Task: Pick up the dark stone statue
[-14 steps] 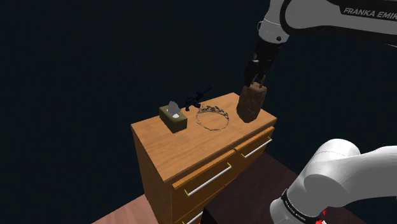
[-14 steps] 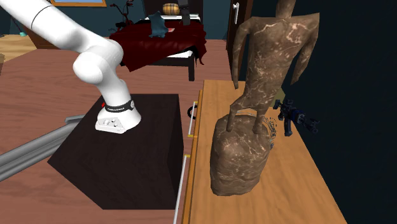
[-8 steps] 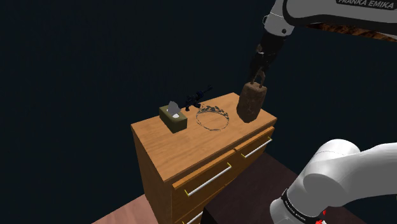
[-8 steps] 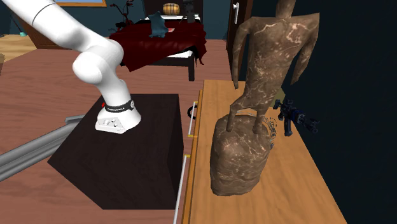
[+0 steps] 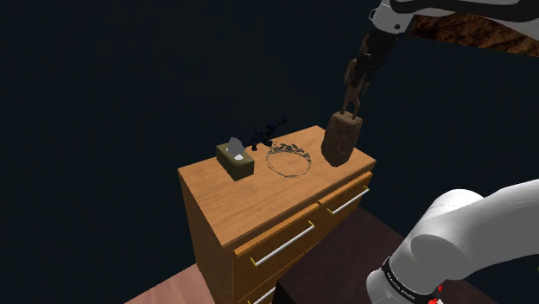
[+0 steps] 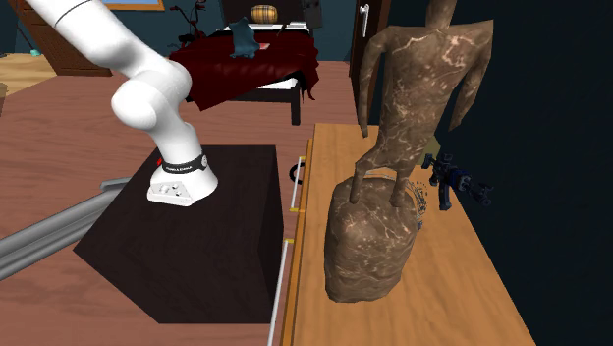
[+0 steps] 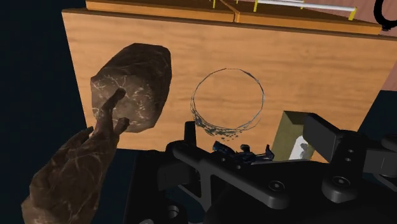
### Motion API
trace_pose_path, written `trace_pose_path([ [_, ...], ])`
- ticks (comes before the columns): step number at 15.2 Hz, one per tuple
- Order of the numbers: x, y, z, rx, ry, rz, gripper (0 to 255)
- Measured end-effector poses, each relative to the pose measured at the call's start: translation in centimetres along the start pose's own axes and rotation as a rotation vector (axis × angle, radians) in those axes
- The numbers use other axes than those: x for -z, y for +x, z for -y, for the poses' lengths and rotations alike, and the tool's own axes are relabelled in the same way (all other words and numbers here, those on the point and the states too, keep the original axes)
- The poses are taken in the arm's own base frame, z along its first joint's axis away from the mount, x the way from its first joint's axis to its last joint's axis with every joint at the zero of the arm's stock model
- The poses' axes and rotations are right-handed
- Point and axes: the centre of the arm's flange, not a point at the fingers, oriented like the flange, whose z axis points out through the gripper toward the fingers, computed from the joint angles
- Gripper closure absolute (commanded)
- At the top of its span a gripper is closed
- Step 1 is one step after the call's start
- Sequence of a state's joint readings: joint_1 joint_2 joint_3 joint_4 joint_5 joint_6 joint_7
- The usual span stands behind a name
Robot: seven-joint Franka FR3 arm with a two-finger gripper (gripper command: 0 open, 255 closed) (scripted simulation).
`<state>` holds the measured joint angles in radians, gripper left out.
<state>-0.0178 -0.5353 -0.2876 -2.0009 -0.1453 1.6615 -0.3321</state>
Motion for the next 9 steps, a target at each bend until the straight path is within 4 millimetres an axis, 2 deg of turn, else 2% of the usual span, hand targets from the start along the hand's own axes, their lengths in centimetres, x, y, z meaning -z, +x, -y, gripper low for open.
trace_pose_path([
  [9,2.0,2.9,-11.7,-0.001,0.032,-0.024,0],
])
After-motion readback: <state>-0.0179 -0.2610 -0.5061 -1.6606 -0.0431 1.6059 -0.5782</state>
